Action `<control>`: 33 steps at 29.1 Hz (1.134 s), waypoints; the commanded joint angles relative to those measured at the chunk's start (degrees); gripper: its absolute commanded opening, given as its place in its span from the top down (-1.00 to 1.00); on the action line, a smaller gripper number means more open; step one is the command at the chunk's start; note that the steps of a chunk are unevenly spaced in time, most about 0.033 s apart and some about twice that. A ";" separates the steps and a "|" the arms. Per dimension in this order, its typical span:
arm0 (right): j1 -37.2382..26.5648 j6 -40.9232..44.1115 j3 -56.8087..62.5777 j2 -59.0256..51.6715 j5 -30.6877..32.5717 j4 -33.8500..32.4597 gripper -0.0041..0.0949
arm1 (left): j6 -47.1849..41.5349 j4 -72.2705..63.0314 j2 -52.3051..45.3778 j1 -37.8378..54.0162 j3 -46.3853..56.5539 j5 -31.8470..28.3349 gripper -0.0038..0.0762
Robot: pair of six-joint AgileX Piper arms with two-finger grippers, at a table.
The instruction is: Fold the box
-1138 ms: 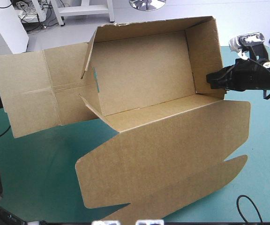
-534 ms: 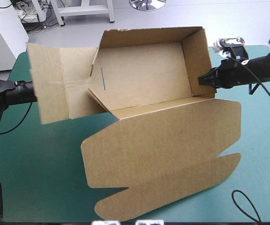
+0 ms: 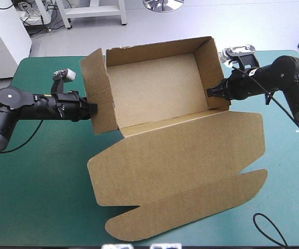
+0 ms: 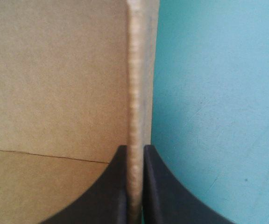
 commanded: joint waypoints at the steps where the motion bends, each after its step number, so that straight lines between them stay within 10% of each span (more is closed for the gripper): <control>1: -0.04 0.75 -1.42 -2.26 -2.51 3.13 0.94 | -2.45 -0.77 -2.37 -1.60 -1.80 -2.77 0.93; 33: -0.04 1.54 -1.42 -1.74 -2.62 0.17 0.94 | -10.80 3.78 -10.68 -2.14 -1.80 -9.65 0.93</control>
